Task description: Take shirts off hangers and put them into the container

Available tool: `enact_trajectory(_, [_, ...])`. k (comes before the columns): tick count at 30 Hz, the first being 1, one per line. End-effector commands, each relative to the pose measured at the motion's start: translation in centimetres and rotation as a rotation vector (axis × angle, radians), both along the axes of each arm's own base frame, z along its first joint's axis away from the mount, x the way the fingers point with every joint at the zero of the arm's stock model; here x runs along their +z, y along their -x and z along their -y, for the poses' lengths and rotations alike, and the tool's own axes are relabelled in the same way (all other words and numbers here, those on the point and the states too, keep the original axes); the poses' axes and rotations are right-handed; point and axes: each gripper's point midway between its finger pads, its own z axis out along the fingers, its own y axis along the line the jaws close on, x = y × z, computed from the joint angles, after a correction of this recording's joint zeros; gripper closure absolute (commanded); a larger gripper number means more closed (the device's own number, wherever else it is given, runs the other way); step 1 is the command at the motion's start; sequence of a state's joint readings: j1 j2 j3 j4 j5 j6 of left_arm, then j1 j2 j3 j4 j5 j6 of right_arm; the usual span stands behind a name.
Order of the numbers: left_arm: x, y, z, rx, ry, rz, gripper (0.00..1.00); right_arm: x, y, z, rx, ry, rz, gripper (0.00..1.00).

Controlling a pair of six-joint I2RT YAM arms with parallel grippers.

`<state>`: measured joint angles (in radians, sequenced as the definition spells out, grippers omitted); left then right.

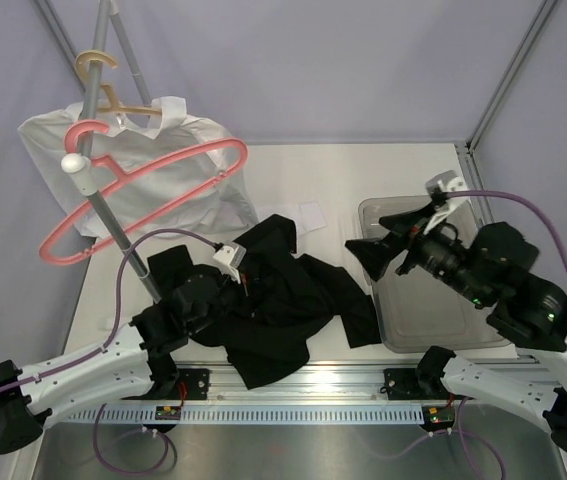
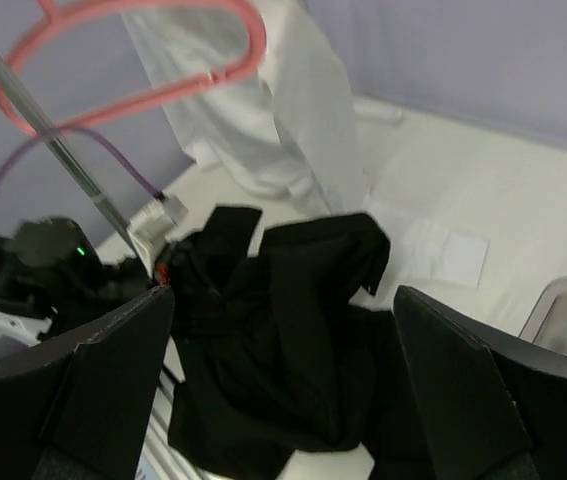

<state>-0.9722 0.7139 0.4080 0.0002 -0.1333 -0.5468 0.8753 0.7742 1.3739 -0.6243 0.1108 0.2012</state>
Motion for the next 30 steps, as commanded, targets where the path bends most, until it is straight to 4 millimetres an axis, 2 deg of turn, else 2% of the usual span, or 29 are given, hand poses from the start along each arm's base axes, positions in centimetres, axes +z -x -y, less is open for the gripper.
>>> enact_trajectory(1, [5.2,1.7,2.2,-0.14,0.089,0.06,1.0,-5.0,0.1,-2.2,0.056,0.022,-0.142,0.01])
enact_trajectory(2, [6.0,1.8,2.3,-0.148,0.096,0.065,1.0,-5.8,0.2,-2.7,0.074,0.018,-0.165,0.0])
enact_trajectory(3, [6.2,2.0,2.2,-0.158,0.092,0.061,1.0,-7.8,0.2,-3.4,0.091,0.042,-0.198,0.01])
enact_trajectory(6, [8.4,2.7,2.5,-0.197,0.123,0.078,1.0,-9.4,1.0,-5.0,0.182,0.035,-0.229,0.0])
enact_trajectory(7, [9.0,3.0,2.4,-0.206,0.133,0.082,1.0,-10.9,1.2,-5.4,0.203,0.046,-0.25,0.01])
enact_trajectory(8, [9.7,3.2,2.4,-0.216,0.145,0.086,1.0,-10.9,1.1,-5.9,0.212,0.023,-0.238,0.0])
enact_trajectory(9, [10.8,3.5,2.5,-0.231,0.165,0.096,1.0,-12.4,1.1,-6.2,0.224,0.033,-0.253,0.01])
enact_trajectory(10, [11.3,3.7,2.4,-0.238,0.171,0.098,1.0,-12.0,1.5,-6.7,0.262,0.009,-0.231,0.01])
enact_trajectory(13, [13.2,4.2,2.6,-0.266,0.199,0.107,1.0,-13.7,2.2,-7.8,0.34,0.032,-0.242,0.01])
enact_trajectory(20, [15.7,5.4,3.3,-0.333,0.259,0.092,1.0,-15.3,2.5,-10.5,0.463,0.077,-0.185,0.0])
enact_trajectory(26, [17.9,6.4,3.9,-0.384,0.299,0.087,1.0,-16.2,2.2,-11.3,0.484,0.078,-0.136,0.0])
enact_trajectory(30, [20.3,7.1,3.9,-0.419,0.335,0.107,1.0,-17.1,2.7,-11.9,0.534,0.078,-0.129,0.01])
